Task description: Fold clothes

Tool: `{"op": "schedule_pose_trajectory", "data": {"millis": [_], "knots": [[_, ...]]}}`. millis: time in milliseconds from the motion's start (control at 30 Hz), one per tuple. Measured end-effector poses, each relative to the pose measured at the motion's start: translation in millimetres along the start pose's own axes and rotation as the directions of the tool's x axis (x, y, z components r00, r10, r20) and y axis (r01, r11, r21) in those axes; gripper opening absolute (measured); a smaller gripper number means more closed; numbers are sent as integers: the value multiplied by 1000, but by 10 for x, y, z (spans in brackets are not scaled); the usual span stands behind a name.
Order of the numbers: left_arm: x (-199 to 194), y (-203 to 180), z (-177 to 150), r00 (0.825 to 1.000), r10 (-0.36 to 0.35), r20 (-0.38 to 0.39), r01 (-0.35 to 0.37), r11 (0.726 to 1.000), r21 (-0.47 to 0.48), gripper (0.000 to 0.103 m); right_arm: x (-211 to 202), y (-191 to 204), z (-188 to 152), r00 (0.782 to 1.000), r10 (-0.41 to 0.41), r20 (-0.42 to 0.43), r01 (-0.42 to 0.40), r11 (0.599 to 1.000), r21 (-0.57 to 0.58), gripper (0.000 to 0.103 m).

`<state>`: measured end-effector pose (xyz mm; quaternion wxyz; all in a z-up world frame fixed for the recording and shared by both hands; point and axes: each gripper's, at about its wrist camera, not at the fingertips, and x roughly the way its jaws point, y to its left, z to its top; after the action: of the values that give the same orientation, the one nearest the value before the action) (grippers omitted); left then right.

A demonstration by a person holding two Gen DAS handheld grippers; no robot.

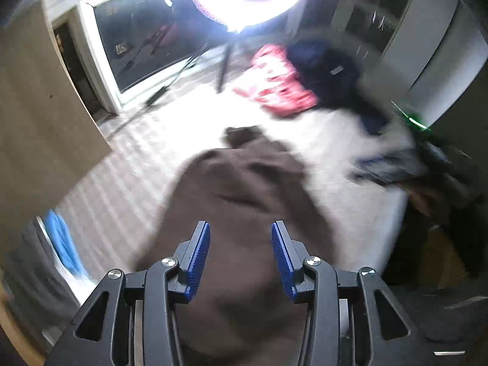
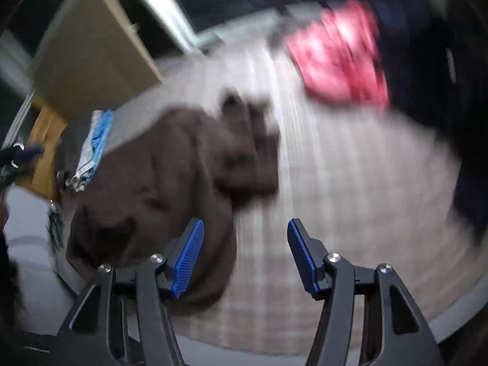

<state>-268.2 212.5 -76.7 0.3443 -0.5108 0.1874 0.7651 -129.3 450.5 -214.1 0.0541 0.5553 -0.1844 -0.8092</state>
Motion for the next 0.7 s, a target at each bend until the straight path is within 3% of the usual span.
{"op": "schedule_pose_trajectory", "data": {"millis": [100, 200, 300, 400, 500, 533, 567, 600, 633, 667, 700], "knots": [[697, 396, 293, 992, 90, -85, -84, 994, 74, 40, 341, 41, -247, 1000, -20, -12, 21, 996, 88, 57], [1253, 585, 505, 987, 55, -153, -40, 995, 97, 38, 510, 161, -359, 999, -35, 8, 34, 995, 99, 57], [1625, 546, 668, 988, 18, -156, 8, 986, 164, 40, 584, 260, -367, 997, -79, 15, 78, 992, 96, 57], [1933, 499, 725, 975, 31, -218, 14, 980, 199, 40, 707, 349, -339, 995, -97, 0, 97, 991, 94, 57], [2024, 472, 686, 974, 37, -221, 8, 980, 199, 39, 778, 490, -288, 989, -149, 5, 149, 988, 37, 57], [2053, 463, 673, 974, 39, -222, 6, 980, 198, 36, 795, 529, -274, 986, -166, 4, 166, 986, 21, 57], [2082, 454, 659, 974, 41, -222, 4, 980, 198, 24, 809, 564, -260, 984, -178, 3, 178, 984, 6, 57], [2111, 445, 646, 974, 43, -223, 2, 980, 198, 17, 807, 580, -248, 987, -159, 4, 159, 987, 3, 51], [2139, 436, 632, 974, 45, -223, 0, 980, 197, 6, 798, 596, -237, 993, -114, 4, 114, 993, -4, 22], [2114, 438, 623, 976, 47, -213, -7, 983, 184, 5, 774, 612, -225, 995, -99, -4, 99, 995, -17, 9], [1991, 465, 615, 983, 27, -182, 1, 988, 156, 5, 750, 627, -214, 996, -84, -12, 83, 996, -29, 7]]}}
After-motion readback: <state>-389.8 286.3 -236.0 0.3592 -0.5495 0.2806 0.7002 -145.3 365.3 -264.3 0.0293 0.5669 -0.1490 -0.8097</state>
